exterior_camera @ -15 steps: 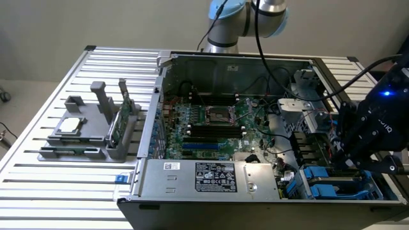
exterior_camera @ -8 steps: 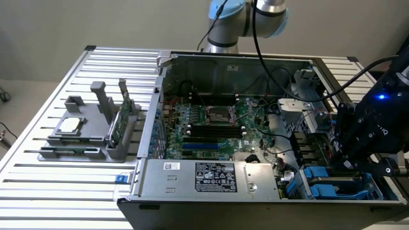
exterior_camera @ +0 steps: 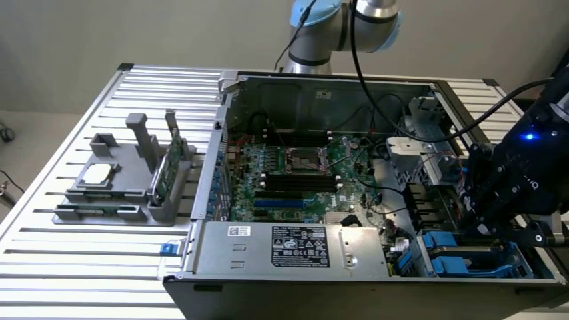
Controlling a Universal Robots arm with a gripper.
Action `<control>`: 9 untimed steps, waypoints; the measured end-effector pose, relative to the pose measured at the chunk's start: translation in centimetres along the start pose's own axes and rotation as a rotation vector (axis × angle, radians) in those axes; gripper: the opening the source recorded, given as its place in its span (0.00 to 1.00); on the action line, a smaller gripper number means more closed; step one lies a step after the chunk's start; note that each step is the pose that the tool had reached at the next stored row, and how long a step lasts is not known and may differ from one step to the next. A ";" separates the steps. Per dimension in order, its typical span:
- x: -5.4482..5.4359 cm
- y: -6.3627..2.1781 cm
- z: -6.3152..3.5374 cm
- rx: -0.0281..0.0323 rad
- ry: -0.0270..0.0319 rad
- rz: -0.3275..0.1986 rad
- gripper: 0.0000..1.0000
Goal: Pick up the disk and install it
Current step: 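Insert the second disk wire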
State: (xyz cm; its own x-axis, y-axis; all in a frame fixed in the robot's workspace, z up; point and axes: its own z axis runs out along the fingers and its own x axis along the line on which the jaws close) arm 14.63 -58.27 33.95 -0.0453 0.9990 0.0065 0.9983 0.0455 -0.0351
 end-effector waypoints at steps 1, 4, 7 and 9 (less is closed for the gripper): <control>0.0 0.00 0.00 -0.0001 0.0009 0.000 0.16; 0.0 0.00 0.02 -0.0003 0.0035 0.000 0.16; -0.1 0.00 0.03 -0.0005 0.0078 0.000 0.16; -0.2 0.02 0.04 -0.0006 0.0111 0.000 0.16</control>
State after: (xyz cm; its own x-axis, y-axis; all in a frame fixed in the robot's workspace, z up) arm 14.66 -58.45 33.91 -0.0452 0.9988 0.0176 0.9984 0.0457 -0.0346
